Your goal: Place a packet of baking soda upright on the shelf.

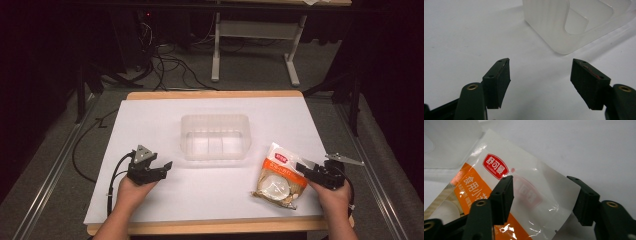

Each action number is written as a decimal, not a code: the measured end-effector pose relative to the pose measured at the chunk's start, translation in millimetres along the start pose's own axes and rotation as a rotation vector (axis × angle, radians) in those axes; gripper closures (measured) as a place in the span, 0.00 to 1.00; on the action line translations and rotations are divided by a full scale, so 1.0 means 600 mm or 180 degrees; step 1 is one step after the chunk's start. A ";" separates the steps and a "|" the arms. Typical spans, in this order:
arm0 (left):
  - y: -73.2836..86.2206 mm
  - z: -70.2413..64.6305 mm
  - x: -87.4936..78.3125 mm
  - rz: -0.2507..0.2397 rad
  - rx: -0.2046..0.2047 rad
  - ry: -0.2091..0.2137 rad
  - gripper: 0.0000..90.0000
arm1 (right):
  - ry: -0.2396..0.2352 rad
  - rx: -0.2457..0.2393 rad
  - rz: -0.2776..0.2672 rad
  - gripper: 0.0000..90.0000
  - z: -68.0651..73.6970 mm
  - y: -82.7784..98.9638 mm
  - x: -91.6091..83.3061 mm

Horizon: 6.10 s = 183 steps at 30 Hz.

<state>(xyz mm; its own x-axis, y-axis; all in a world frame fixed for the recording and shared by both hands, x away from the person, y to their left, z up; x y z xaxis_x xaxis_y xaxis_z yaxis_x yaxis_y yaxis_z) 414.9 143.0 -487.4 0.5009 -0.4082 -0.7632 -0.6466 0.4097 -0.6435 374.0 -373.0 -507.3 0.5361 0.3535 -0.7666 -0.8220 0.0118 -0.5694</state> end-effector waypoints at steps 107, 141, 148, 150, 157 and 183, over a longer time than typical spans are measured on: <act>-0.006 -0.016 -0.007 -0.0045 0.0223 0.0083 0.36 | 0.0347 -0.0617 -0.1167 1.00 0.133 -0.060 -0.094; -0.007 -0.015 -0.020 -0.0208 0.0195 0.0159 0.36 | 0.0266 -0.0811 -0.1387 1.00 0.201 -0.110 -0.136; -0.008 -0.015 -0.020 -0.0230 0.0171 0.0170 0.35 | 0.0232 -0.0820 -0.1361 1.00 0.217 -0.121 -0.132; -0.008 -0.017 -0.020 -0.0236 0.0176 0.0173 0.35 | 0.0203 -0.0812 -0.1391 1.00 0.221 -0.126 -0.134; -0.008 -0.012 -0.025 -0.0273 0.0151 0.0181 0.35 | 0.0142 -0.0862 -0.1401 1.00 0.246 -0.142 -0.133; -0.010 -0.013 -0.027 -0.0292 0.0124 0.0236 0.35 | 0.0047 -0.1148 -0.1669 1.00 0.334 -0.220 -0.182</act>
<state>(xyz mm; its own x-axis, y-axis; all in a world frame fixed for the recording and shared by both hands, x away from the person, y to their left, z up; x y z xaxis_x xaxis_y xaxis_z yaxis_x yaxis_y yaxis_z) 406.0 140.9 -470.8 0.5120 -0.5041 -0.6955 -0.5764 0.3987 -0.7133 385.4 -225.8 -288.9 0.8545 0.3731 -0.3614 -0.3345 -0.1368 -0.9324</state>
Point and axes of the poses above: each handheld gripper's, and its own axes: x roughly forward along the jaws, y roughly out of its underside, z roughly to its left, the point moved 6 cm from there along x, roughly forward along the jaws, and after that the axes turned 14 degrees about z, right-handed, at the moved point
